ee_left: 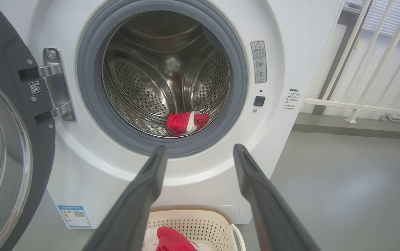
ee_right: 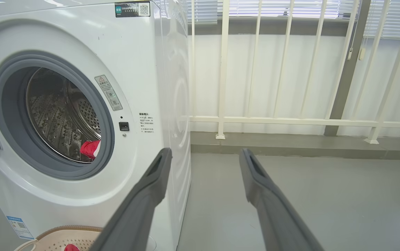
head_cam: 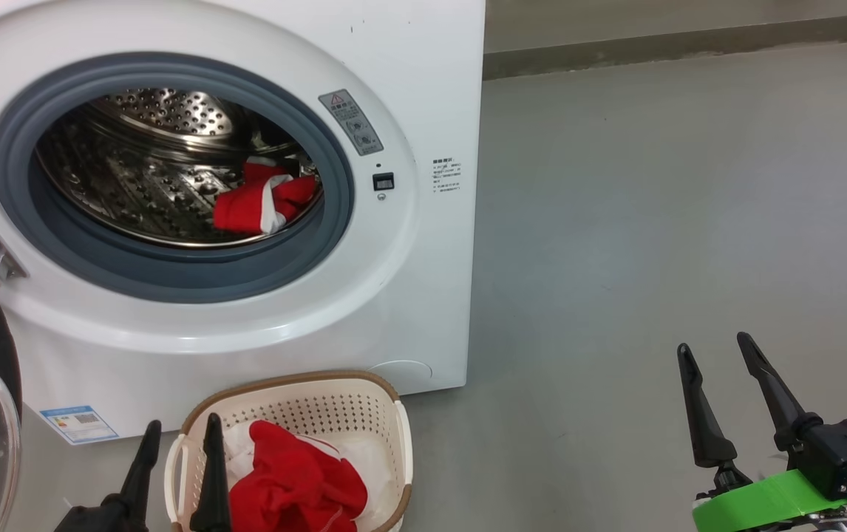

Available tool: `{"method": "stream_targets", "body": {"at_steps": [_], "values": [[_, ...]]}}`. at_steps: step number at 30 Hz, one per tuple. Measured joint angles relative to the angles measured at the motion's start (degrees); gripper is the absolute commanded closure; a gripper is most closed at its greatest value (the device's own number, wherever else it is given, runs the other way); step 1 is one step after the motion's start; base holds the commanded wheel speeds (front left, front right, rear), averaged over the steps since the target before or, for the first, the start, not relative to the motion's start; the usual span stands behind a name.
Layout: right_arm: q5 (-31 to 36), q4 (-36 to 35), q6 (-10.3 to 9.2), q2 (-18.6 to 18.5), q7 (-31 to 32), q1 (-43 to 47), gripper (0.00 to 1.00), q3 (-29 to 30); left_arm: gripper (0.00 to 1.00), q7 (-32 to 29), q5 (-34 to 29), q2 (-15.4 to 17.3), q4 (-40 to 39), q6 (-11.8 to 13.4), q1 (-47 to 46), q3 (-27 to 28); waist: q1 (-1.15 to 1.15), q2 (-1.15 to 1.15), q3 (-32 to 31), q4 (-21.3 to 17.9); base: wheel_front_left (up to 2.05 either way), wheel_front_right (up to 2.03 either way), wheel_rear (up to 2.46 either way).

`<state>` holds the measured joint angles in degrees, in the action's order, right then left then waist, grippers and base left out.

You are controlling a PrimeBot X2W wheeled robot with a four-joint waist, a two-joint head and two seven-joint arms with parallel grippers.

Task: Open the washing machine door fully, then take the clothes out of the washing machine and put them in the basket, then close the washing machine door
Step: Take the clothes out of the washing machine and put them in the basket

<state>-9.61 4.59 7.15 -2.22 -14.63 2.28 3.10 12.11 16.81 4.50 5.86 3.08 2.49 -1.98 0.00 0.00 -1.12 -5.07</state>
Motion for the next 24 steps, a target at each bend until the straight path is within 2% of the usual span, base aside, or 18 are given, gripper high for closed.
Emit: {"method": "stream_targets", "body": {"at_steps": [15,24], "values": [[0.0,-0.11,0.0,-0.01,0.0,0.0,0.0,-0.21,0.0,0.01,2.54,-0.01,-0.04,-0.08,-0.81,-0.3,0.0,0.0,2.45,0.52,0.0,0.0,0.0],[-0.08,-1.19,0.0,-0.01,0.0,-0.11,0.0,-1.11,0.0,-0.02,3.3,0.6,0.6,-1.19,-7.99,-0.41,0.0,0.0,6.61,1.09,0.0,0.0,0.0]]}}
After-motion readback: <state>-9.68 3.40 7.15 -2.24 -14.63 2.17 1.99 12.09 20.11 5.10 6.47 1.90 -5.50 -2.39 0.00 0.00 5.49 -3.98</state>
